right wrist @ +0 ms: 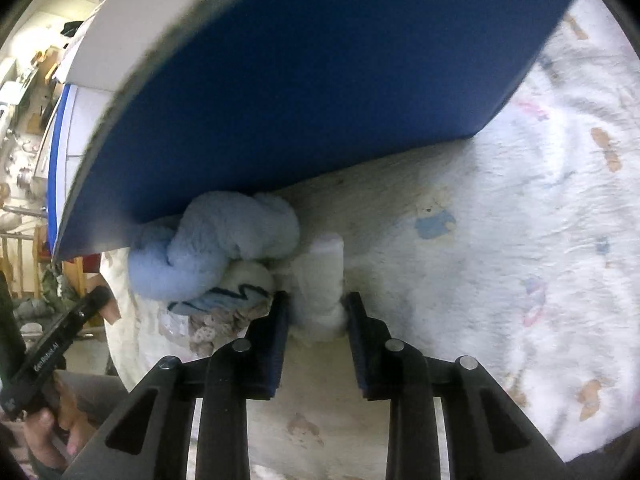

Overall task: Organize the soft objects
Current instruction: 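Grasp the tan sponge tube with the left gripper while the right gripper grasps the white sock, then lower the sponge tube and white sock into the box and open both grippers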

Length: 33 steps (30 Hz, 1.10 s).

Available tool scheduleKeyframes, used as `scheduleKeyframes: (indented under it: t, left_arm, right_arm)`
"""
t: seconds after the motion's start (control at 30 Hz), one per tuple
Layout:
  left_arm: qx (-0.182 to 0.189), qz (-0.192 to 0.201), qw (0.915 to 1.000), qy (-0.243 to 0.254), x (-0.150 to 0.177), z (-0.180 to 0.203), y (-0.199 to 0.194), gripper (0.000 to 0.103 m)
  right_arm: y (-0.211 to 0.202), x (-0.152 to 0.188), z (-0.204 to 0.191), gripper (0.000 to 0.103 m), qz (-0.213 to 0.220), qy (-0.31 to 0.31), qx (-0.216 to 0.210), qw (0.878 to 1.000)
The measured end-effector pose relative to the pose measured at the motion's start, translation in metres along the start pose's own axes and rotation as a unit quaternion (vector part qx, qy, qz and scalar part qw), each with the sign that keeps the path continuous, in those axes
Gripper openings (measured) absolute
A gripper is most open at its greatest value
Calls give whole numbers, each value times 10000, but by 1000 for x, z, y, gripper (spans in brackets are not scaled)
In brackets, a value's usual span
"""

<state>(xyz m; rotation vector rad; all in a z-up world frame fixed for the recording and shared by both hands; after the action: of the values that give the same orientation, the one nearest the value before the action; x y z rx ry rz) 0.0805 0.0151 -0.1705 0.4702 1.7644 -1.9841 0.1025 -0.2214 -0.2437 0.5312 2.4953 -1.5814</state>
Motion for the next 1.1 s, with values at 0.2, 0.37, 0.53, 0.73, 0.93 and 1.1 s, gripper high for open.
scheduleKeyframes:
  t: [0.2, 0.37, 0.53, 0.73, 0.93, 1.1]
  left_arm:
    - [-61, 12, 10000, 23, -1, 2, -1, 8]
    - [-123, 403, 9991, -52, -11, -3, -16, 8]
    - [-198, 820, 9964, 11, -20, 0, -37, 8]
    - [-15, 1396, 9902, -91, -37, 11, -66, 8]
    - [32, 1730, 9849, 29, -61, 26, -86, 8]
    - [123, 1781, 9835, 292, -81, 45, -90, 8]
  right_arm:
    - [-12, 5, -8, 30, 176, -151, 44, 9997]
    - [-33, 16, -34, 30, 423, -439, -82, 9981]
    - [-63, 16, -55, 30, 895, -578, -349, 9937]
    - [-94, -1, -88, 30, 1645, -749, -542, 9820]
    - [-131, -35, -97, 30, 2244, -860, -619, 9687]
    - [-150, -67, -109, 30, 2505, -938, -749, 9607]
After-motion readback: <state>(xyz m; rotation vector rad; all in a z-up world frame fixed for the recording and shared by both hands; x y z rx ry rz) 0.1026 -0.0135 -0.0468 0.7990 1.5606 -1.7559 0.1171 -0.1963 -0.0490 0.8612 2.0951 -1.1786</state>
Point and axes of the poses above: each gripper's, at about its wrist camera, not at the fingertips, and y roughly the way its jaws point, z to its right, x to its underside, the point moved 10 cm from there along y, roughly the way its jaws point, and after that the axes turned 15 degrees about z, right-handed, at the moved point
